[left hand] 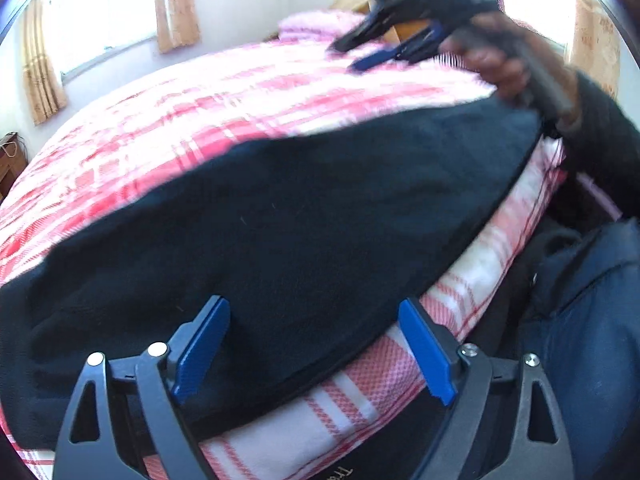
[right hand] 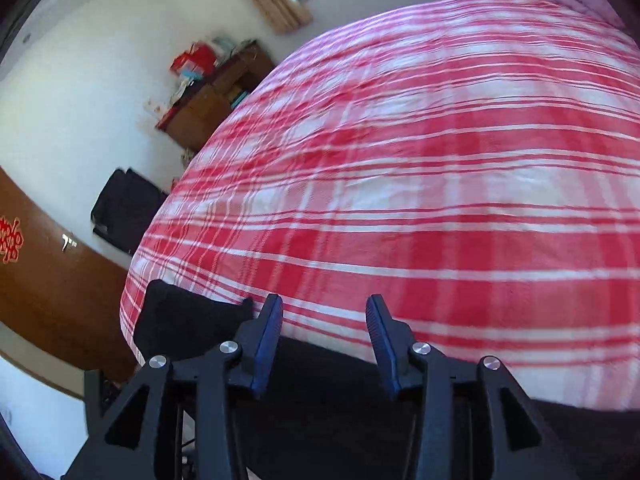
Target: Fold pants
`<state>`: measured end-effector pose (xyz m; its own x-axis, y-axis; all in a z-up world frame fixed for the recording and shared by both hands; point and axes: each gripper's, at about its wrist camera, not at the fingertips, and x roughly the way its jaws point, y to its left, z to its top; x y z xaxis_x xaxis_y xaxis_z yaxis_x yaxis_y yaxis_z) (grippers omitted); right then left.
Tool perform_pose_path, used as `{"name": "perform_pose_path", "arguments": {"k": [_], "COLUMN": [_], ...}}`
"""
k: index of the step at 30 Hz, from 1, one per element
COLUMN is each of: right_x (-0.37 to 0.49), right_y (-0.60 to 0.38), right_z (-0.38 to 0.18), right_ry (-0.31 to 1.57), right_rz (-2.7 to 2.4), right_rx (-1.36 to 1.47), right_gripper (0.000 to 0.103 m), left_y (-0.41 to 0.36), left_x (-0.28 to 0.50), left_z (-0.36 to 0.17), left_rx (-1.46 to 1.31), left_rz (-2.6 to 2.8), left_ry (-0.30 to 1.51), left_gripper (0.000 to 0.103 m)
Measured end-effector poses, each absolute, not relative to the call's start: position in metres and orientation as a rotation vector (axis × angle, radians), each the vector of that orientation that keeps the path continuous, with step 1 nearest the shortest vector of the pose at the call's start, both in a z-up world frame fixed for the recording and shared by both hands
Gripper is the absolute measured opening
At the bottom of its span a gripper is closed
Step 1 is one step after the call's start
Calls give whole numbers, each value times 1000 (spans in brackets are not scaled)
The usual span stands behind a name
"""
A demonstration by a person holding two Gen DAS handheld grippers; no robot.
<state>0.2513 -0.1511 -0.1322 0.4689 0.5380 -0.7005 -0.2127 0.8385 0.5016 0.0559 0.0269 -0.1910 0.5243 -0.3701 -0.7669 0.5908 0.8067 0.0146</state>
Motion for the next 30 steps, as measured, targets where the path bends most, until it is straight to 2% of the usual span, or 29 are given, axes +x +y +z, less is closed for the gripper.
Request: {"name": "perform_pose_path", "arguments": {"k": [5, 12, 14, 17, 20, 24, 26, 30], "right_x": [205, 138, 124, 119, 111, 95, 91, 82], "right_y": [-243, -359, -387, -423, -439, -438, -444, -459], "right_z": [-138, -143, -147, -159, -151, -126, -131, -147], "right_ry": [988, 955, 954, 911, 847, 768, 804, 795], "right_rz": [339, 126, 62, 34, 24, -8, -44, -36], "right_rx": [388, 485, 513, 586, 661, 573, 555, 566], "right_gripper": [46, 47, 56, 56, 56, 57, 65, 65], "left_y": [21, 33, 31, 15, -15, -31, -40, -54], "left_x": [53, 65, 69, 78, 83, 88, 92, 100], "left_z": [-196, -173, -161, -152, -151, -151, -156, -181], "left_rx": [333, 250, 229, 242, 298, 293, 280, 352], "left_rz": [-584, -588, -590, -614, -652, -694, -709, -654], "left_ry": [840, 846, 824, 819, 819, 831, 845, 905], "left_gripper": [94, 95, 95, 95, 95, 95, 95, 96]}}
